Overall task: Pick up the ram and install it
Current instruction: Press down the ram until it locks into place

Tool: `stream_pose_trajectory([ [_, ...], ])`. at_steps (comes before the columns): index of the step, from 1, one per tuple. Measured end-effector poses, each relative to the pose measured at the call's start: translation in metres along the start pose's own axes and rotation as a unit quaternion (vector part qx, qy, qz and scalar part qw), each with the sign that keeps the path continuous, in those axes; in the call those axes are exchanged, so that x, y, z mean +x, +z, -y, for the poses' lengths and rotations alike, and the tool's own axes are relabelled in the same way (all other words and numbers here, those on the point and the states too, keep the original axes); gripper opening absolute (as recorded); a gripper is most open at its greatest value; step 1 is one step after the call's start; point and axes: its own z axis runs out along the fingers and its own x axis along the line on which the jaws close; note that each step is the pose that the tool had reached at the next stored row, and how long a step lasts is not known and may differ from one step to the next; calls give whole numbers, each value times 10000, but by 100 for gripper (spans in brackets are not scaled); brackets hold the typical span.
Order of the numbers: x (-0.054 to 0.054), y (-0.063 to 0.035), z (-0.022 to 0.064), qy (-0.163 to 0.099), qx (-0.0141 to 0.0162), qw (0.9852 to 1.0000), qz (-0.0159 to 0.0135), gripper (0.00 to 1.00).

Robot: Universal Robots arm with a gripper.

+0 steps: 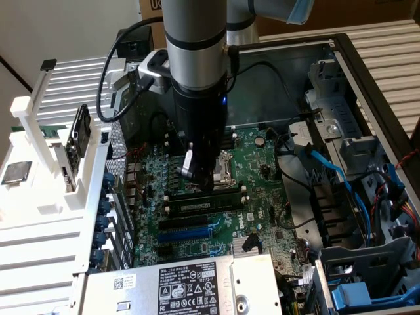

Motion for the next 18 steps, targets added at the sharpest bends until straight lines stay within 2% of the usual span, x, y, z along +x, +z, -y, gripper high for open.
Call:
stream_pose_trajectory([
  [5, 0, 2, 0, 424, 0, 9991, 1, 10],
  [9, 0, 3, 0, 758, -1, 9971, 2, 10],
  [13, 0, 4, 0, 1093, -1, 9940, 3, 10],
  [18, 0, 5, 0, 1509, -1, 9886, 3, 10],
])
